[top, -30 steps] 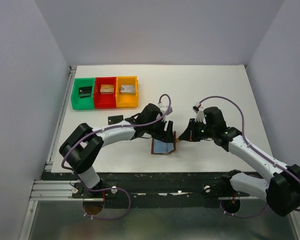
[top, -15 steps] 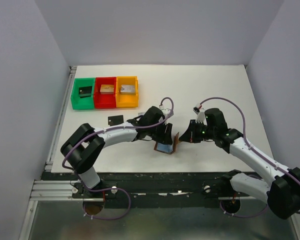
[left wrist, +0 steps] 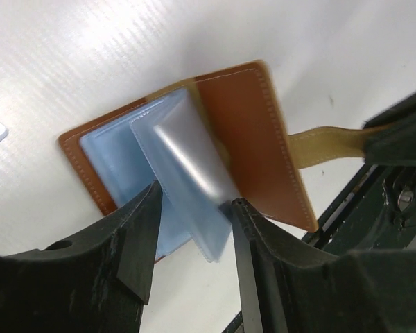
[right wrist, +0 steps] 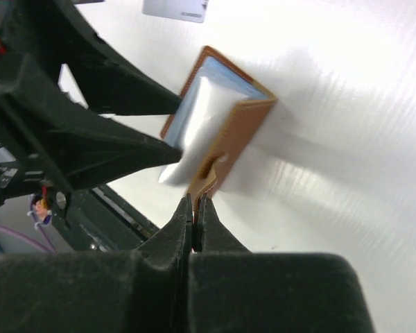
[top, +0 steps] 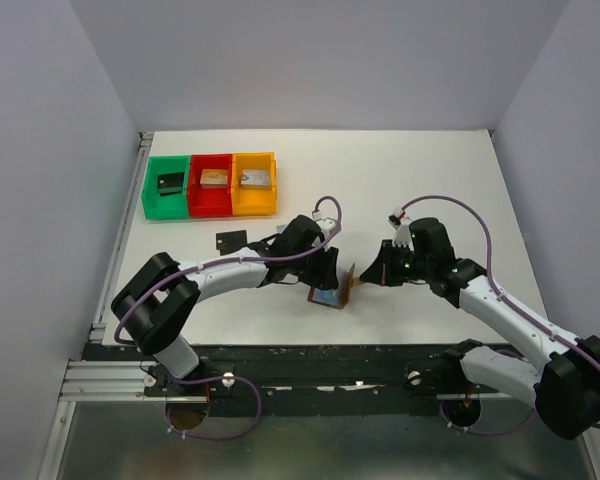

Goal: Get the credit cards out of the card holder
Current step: Remove the credit card from the card holder.

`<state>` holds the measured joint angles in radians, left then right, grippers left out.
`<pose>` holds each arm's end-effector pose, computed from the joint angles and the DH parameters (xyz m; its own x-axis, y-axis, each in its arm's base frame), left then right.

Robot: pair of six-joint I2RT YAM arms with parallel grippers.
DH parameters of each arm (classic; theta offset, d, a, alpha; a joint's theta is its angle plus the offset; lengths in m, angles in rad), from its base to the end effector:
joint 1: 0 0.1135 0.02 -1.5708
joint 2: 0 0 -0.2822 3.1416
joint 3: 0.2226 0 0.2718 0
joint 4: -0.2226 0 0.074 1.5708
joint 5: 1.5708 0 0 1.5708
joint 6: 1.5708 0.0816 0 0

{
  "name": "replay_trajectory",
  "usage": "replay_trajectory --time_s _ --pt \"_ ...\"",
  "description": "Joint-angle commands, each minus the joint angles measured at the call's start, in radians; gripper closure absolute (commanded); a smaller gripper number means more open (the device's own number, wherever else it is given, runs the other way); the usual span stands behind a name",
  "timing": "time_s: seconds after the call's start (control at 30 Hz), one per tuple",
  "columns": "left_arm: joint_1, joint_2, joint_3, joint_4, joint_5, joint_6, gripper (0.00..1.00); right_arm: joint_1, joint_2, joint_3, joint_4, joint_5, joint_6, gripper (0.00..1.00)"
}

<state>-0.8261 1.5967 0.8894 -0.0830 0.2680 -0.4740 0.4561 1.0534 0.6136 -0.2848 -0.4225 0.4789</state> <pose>0.2384 -0.2906 0.1605 -0.8098 0.2291 -0.5402 0.5234 0.6981 -0.4886 0.2160 0.1432 0.2018 -0.8403 0.0559 -0.5393 -0.3269 0.7412 0.5863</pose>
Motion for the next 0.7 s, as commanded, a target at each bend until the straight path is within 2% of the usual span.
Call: replay_trajectory --time_s 0.0,0.27,0.37,0.5,0.6,0.67 --pt "-0.044 0.058 0.091 0.028 0.123 0.076 0.44 -0.007 0.003 -0.047 -0.008 0.119 0.024 1.0" --pt "-0.128 0.184 0.269 -0.072 0.22 0.182 0.42 -0.005 0.059 -0.087 -0.011 0.223 0.069 1.0" --pt "-0.139 0.198 0.293 -0.107 0.2 0.195 0.41 -0.005 0.072 -0.1 -0.005 0.232 0.075 1.0" --pt "-0.122 0.059 0.172 -0.04 0.015 0.131 0.36 -0.005 0.057 -0.1 -0.011 0.246 0.072 1.0" --pt "-0.073 -0.059 0.041 0.014 -0.119 0.026 0.27 -0.005 0.048 -0.095 -0.024 0.249 0.06 1.0" --pt "-0.035 -0.121 -0.042 0.044 -0.154 -0.026 0.2 -0.007 0.048 -0.089 -0.025 0.245 0.053 1.0"
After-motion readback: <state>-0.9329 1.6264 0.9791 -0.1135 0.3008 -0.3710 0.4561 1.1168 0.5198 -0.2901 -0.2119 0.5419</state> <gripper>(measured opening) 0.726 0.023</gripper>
